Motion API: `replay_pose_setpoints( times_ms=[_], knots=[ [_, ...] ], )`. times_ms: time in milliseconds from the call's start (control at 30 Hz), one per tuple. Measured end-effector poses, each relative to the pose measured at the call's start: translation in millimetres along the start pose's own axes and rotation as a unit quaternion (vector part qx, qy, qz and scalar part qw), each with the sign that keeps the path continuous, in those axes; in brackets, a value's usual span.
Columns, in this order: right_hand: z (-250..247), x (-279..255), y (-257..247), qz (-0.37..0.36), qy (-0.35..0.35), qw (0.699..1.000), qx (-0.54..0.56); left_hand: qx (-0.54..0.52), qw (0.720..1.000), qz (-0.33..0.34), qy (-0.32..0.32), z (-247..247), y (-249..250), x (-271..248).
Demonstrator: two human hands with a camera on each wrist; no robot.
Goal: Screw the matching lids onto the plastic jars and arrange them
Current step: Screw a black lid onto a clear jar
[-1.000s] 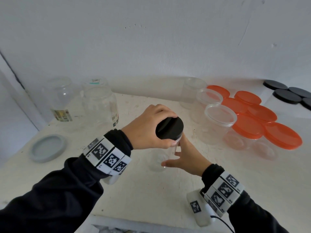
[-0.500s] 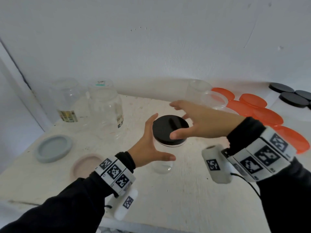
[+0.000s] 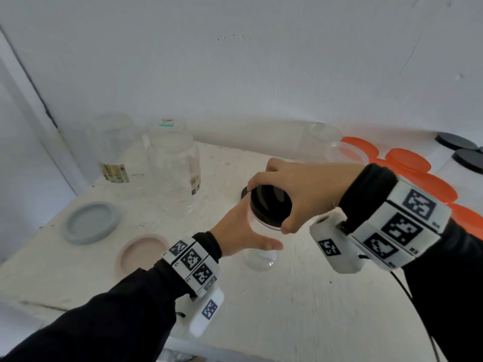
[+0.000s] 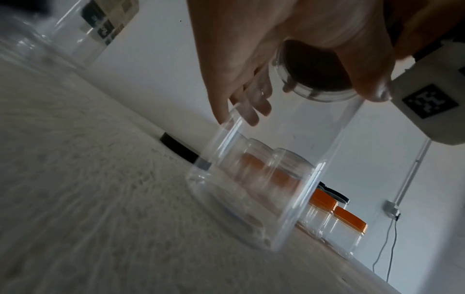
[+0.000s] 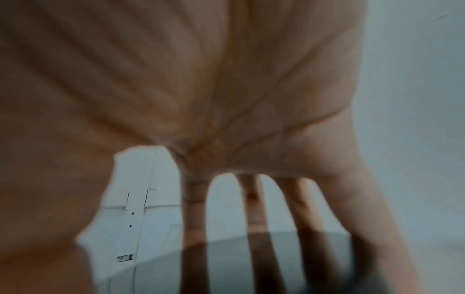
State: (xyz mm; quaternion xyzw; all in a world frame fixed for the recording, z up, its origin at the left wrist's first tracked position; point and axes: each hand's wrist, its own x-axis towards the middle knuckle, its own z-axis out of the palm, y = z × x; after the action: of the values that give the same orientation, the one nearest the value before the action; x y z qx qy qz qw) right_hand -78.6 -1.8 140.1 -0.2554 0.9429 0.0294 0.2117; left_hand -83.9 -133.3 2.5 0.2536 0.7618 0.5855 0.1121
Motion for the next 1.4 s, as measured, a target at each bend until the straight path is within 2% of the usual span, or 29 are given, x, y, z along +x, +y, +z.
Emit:
replay_pose_setpoints(
  times_ms=[133, 533, 733, 900, 1100, 1133, 1200, 1300, 1400],
  knots=[
    [-1, -2, 3, -0.034, -0.007, 0.999, 0.038, -0.008, 1.0, -0.001, -0.027, -5, 0, 1],
    [-1, 5, 5, -0.056, -0.017, 0.997, 0.051, -0.005, 0.999, 0.005, -0.045, -9, -2, 3],
    [0, 2, 5, -0.047, 0.031, 0.998, 0.03, 0.011, 1.0, 0.002, -0.028, -9, -2, 2],
    [5, 0, 1, -0.006, 0.08, 0.997, 0.0, 0.011, 1.0, 0.019, -0.003, -6, -3, 0],
    [11, 0, -4, 0.04, 0.141, 0.989, -0.017, 0.007, 1.0, 0.013, -0.013, -7, -3, 0],
    [10, 0, -3, 0.044, 0.13, 0.99, -0.028, 0.008, 1.0, 0.012, -0.018, -7, -2, 0],
    [5, -2, 1, 0.034, 0.061, 0.997, -0.029, 0.009, 1.0, 0.014, -0.025, -9, -1, 1],
    [-3, -5, 0, -0.029, -0.029, 0.999, 0.003, 0.02, 0.999, 0.01, -0.044, -13, 0, 1],
    [-2, 0, 0, -0.051, -0.001, 0.999, -0.016, 0.024, 0.998, -0.005, -0.058, -16, 1, 2]
  ],
)
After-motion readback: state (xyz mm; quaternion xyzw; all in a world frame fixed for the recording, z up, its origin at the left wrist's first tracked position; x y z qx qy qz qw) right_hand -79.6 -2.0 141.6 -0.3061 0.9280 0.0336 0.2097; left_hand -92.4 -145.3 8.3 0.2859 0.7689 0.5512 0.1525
